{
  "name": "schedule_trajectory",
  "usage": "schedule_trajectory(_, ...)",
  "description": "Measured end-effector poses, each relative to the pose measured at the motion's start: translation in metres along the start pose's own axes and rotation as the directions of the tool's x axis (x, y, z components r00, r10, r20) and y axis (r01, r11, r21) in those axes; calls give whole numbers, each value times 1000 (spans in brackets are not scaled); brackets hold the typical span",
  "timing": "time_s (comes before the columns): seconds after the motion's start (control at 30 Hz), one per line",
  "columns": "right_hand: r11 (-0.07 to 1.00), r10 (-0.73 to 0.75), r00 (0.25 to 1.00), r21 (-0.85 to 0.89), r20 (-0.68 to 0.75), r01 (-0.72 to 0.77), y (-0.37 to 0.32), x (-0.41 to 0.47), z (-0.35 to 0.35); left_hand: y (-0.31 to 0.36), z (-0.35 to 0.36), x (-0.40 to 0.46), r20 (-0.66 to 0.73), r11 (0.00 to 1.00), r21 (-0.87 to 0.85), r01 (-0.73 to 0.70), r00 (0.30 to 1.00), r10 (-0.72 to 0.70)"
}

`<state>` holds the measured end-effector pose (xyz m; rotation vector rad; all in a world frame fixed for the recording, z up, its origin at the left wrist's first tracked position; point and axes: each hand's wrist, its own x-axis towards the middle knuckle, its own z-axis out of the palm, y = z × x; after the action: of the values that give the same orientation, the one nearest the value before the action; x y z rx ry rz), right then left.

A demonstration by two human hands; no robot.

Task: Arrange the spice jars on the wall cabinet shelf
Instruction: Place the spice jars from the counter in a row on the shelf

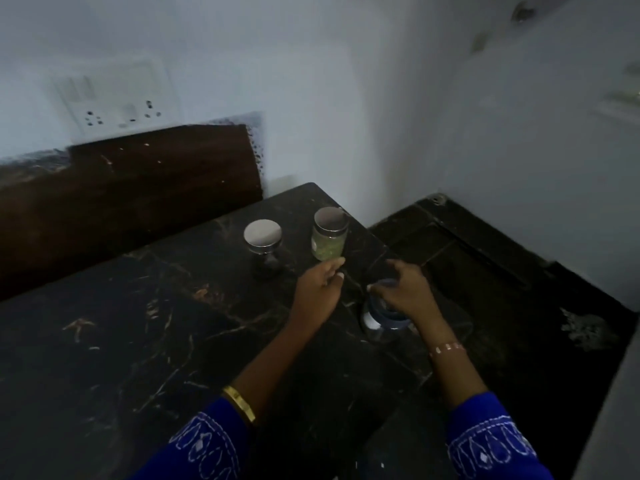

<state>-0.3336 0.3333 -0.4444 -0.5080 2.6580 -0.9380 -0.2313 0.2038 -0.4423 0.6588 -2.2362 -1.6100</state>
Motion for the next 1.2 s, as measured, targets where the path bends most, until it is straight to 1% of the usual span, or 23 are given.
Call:
schedule_trajectory(0.07,979,47,995,-202,93,-27,17,-3,8,-10,15,-2,40,998,-35,54,998,-53)
schedule_trajectory(0.13,951,37,995,-308,87,-9,28,-6,16,-18,26,-5,71,994,-35,102,992,-99)
schedule_trajectory(0.23,946,39,999,-323,17,-31,34,-9,26,-29,37,-10,121,988,-25,152,982,-148)
schedule_trajectory(0.3,941,55,998,-335,1,-52,37,-7,31,-34,40,-14,146,985,9,171,974,-171)
schedule_trajectory(0.4,954,90,995,-281,-54,-101,41,-2,33,-41,39,-19,141,978,26,209,967,-211)
schedule_trajectory(0.47,966,29,995,-253,-98,-53,44,2,32,-44,37,-21,135,973,39,229,963,-232)
schedule_trajectory(0.57,965,-139,982,-241,-124,106,43,7,35,-48,31,-20,115,967,49,251,960,-255)
schedule_trajectory(0.67,943,-255,954,-257,-158,209,35,7,42,-53,26,-17,93,958,22,286,953,-287)
schedule_trajectory(0.73,934,-309,936,-238,-167,266,27,8,45,-54,23,-14,74,948,-14,319,946,-317)
schedule_trajectory(0.83,944,-327,935,-99,-134,316,13,7,42,-53,12,-9,27,927,-100,360,933,-359)
schedule_trajectory(0.9,946,-304,948,88,-98,313,1,6,37,-52,2,-6,15,915,-165,369,928,-372)
schedule_trajectory(0.93,927,-292,954,227,-63,299,-6,5,34,-51,-4,-6,18,913,-188,362,931,-366)
schedule_trajectory(0.97,879,-298,955,386,-14,279,-14,4,30,-48,-11,-6,20,912,-203,355,933,-359)
schedule_trajectory(1.0,808,-322,946,533,41,252,-20,3,25,-46,-19,-7,21,906,-235,353,933,-358)
schedule_trajectory(1.03,736,-349,933,643,91,212,-26,3,21,-43,-28,-7,31,885,-299,357,931,-365)
schedule_trajectory(1.07,676,-364,921,720,139,158,-30,3,18,-39,-37,-8,66,840,-401,365,926,-371)
schedule_trajectory(1.1,620,-372,909,779,187,94,-34,4,15,-37,-45,-8,129,762,-525,378,921,-367)
schedule_trajectory(1.13,560,-379,898,828,226,28,-37,4,13,-33,-53,-10,204,648,-650,396,913,-353)
schedule_trajectory(1.17,498,-391,884,866,258,-33,-39,4,13,-29,-59,-11,272,539,-729,422,901,-338)
schedule_trajectory(1.2,453,-402,874,889,273,-69,-42,4,13,-26,-64,-13,313,484,-750,451,887,-340)
